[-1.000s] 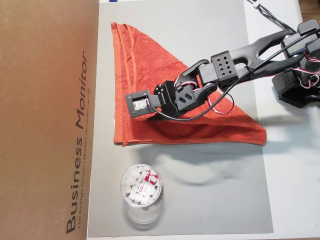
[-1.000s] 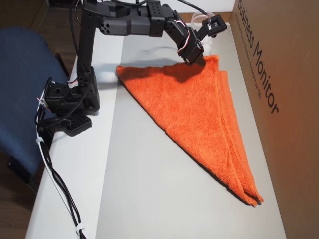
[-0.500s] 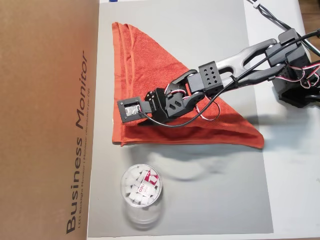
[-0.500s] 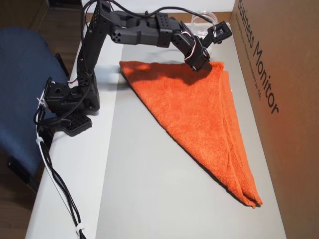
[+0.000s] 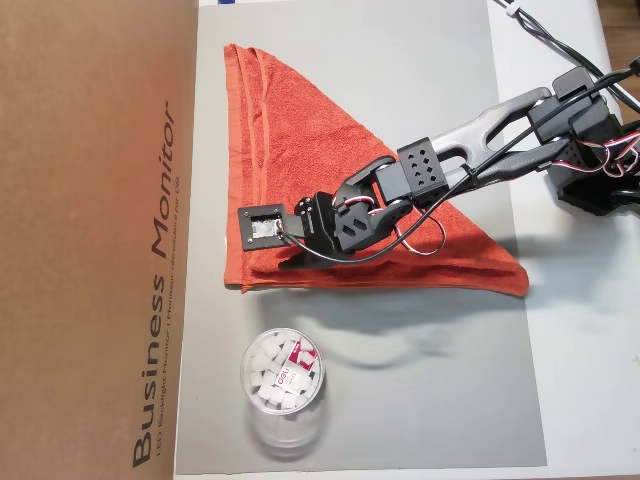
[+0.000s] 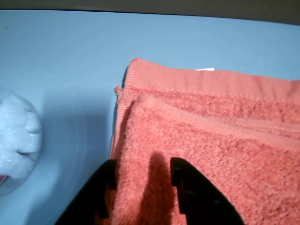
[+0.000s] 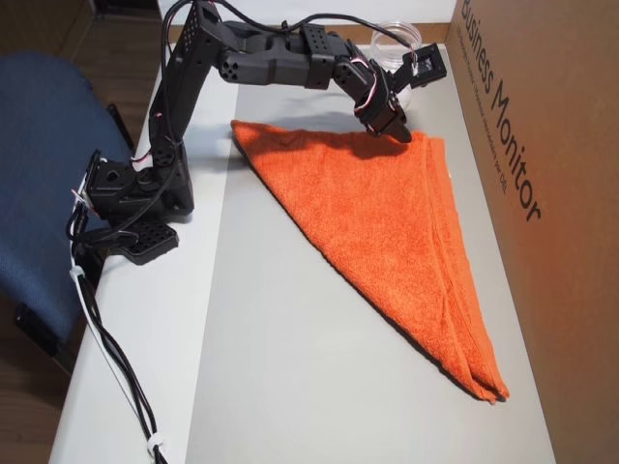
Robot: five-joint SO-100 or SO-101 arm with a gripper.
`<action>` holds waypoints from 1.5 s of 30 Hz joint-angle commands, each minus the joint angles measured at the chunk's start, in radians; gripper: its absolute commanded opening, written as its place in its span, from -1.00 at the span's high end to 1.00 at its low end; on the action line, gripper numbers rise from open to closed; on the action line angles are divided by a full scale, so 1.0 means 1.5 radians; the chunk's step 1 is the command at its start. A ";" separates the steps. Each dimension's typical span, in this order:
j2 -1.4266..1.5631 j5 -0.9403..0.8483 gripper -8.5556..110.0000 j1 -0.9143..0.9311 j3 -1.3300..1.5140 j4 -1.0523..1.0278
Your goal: Fold the blanket.
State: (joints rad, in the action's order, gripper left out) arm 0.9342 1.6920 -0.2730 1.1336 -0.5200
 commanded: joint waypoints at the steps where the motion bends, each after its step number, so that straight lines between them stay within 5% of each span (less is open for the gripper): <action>1: 0.014 0.015 0.66 -0.005 -0.027 0.005; 15: 0.228 -0.001 0.77 -0.019 0.156 -0.065; 35: 0.656 -0.391 0.76 0.056 0.469 -0.082; 45: 0.841 -0.462 0.45 0.036 0.555 -0.262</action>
State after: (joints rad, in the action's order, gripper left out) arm 2.1123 1.0262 -0.2056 1.9712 -0.8222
